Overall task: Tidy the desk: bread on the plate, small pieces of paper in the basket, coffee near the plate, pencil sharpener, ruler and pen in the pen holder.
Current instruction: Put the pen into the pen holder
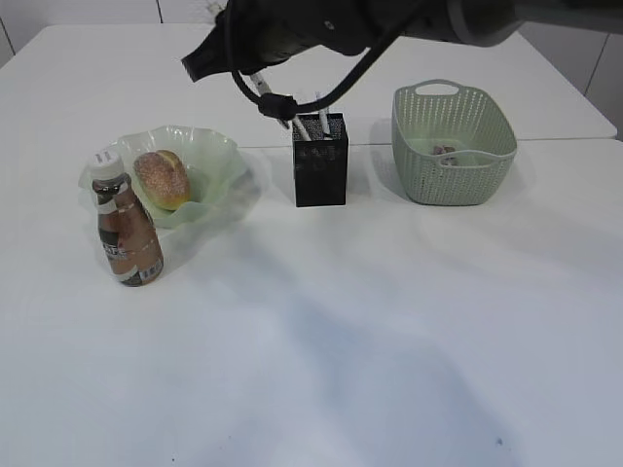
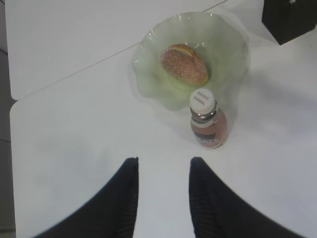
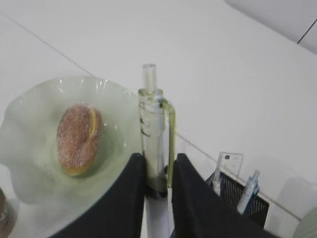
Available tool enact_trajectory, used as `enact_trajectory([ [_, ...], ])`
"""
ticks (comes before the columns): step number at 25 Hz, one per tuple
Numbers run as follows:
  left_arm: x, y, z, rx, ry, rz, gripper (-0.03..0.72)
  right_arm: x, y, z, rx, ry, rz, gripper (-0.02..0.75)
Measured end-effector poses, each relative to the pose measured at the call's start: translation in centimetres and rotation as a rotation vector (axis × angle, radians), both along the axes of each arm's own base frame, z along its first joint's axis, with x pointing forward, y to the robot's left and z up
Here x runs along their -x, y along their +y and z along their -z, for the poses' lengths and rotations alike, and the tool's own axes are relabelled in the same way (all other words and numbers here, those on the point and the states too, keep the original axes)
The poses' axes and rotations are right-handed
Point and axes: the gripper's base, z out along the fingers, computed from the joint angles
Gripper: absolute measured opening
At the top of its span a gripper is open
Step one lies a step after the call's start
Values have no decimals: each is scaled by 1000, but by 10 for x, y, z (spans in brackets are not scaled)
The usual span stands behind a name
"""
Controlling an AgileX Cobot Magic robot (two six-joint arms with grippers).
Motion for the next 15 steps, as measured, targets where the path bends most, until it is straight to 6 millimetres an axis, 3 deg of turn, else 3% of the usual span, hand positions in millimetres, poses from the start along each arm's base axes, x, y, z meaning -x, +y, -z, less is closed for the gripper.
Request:
enact_trajectory([
  [3,-1,-1,-1,5,-14,6,240,-6,-5,-5,-24,-51,3,142],
  [9,-2,-2,-3,15,-38,18,239,-30,-36,-14,-95,-141,26,142],
  [15,-4,-4,-4,24,-60,28,239,-40,-48,-20,-147,-215,-17,142],
])
